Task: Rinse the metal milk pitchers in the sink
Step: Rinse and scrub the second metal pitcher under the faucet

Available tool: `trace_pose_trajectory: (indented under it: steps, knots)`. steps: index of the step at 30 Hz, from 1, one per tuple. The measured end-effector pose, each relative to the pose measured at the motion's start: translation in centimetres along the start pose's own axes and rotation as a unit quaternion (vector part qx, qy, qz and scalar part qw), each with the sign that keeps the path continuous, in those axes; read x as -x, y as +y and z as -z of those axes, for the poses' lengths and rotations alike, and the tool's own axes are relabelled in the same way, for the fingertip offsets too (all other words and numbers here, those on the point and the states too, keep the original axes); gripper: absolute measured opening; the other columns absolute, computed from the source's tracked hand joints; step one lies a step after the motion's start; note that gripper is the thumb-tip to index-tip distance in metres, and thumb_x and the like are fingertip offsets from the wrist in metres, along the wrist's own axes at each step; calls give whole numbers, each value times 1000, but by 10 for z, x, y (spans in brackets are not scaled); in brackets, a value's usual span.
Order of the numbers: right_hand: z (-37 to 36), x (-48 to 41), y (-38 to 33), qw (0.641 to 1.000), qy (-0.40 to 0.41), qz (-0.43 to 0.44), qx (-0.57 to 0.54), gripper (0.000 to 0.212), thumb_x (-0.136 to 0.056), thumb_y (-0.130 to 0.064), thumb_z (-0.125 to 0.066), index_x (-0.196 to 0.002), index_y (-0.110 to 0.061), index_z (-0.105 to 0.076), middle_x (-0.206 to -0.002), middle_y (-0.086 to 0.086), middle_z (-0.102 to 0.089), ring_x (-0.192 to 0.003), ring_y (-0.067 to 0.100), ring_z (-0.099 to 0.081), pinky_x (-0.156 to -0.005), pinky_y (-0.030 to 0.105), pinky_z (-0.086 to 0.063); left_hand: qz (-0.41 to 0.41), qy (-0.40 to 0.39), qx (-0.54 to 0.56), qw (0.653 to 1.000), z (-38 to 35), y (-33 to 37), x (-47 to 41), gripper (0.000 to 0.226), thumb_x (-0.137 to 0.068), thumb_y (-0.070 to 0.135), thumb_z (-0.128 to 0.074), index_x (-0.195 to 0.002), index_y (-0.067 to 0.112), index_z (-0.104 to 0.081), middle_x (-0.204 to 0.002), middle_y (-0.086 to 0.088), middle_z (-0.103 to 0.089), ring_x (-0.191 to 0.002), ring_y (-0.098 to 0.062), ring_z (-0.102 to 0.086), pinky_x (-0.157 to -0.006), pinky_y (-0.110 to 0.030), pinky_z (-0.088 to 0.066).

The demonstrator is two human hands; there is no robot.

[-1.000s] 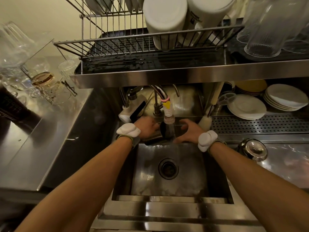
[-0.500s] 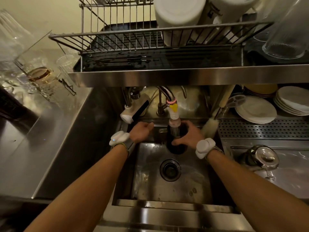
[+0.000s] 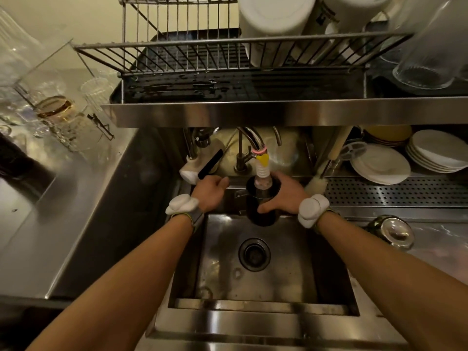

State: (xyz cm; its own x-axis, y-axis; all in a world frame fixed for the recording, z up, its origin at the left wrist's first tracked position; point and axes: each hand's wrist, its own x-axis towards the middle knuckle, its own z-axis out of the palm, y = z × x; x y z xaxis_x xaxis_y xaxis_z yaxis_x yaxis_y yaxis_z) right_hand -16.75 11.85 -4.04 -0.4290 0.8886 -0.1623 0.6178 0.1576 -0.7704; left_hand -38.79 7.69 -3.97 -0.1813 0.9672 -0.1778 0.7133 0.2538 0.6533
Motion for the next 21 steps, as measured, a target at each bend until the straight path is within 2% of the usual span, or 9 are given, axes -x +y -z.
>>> trace_pose_trajectory:
  steps: [2, 4, 6, 8, 12, 16, 19, 21]
  knots:
    - [4, 0, 0, 1000, 13, -5, 9, 90, -44, -33, -90, -124, -23, -48, -102, -16, -51, -94, 6, -50, -67, 9, -34, -2, -1, -2, 1000, 1, 0, 1, 40, -97, 38, -41, -84, 8, -65, -86, -14, -68, -85, -28, -62, -76, -35, -44]
    - [2, -1, -3, 1000, 12, 0, -7, 87, -43, -35, -90, -120, -26, -49, -100, -17, -54, -93, 8, -53, -66, 7, -34, -10, -1, 4, 1000, 1, 1, 0, 39, -97, 38, -41, -81, 9, -63, -83, -13, -66, -84, -28, -62, -75, -34, -44]
    - [0, -2, -7, 1000, -12, 3, -7, 87, -43, -37, -89, -119, -25, -50, -105, -11, -60, -96, 12, -57, -75, 16, -43, -9, -2, 4, 1000, 3, 2, 1, 37, -97, 38, -41, -79, 13, -62, -80, -11, -65, -83, -27, -62, -74, -33, -43]
    - [3, -1, -4, 999, -30, 4, 10, 91, -44, -36, -90, -125, -22, -49, -113, -7, -59, -101, 13, -55, -82, 23, -44, -7, -3, 10, 1000, 4, 0, 1, 36, -97, 38, -41, -78, 15, -61, -80, -10, -65, -83, -26, -62, -74, -32, -42]
    - [10, -3, -11, 1000, 11, -7, -11, 87, -48, -30, -90, -124, -22, -48, -103, -15, -52, -94, 7, -50, -66, 7, -32, -3, -5, 20, 1000, 4, -4, 4, 35, -97, 38, -41, -78, 15, -61, -76, -6, -62, -74, -21, -58, -69, -29, -38]
    - [12, -3, -18, 999, -36, 2, -27, 88, -47, -31, -90, -124, -21, -49, -111, -10, -57, -100, 11, -55, -71, 11, -37, 5, -2, 11, 1000, 7, -8, 8, 35, -98, 35, -41, -87, 12, -65, -74, -4, -59, -68, -16, -54, -65, -27, -35]
    - [21, -1, -12, 1000, -5, -20, -21, 89, -51, -26, -90, -128, -20, -47, -108, -12, -49, -99, 7, -47, -67, 8, -31, 2, -1, 10, 1000, 9, -9, 10, 35, -98, 36, -41, -87, 11, -64, -74, -5, -58, -71, -17, -54, -67, -27, -35]
    - [17, -1, -22, 1000, -3, -14, -25, 85, -50, -26, -90, -124, -21, -48, -104, -14, -50, -94, 6, -48, -65, 7, -32, 0, -8, -2, 1000, 11, -12, 14, 36, -99, 35, -41, -85, 10, -62, -70, -3, -55, -69, -18, -53, -64, -28, -35]
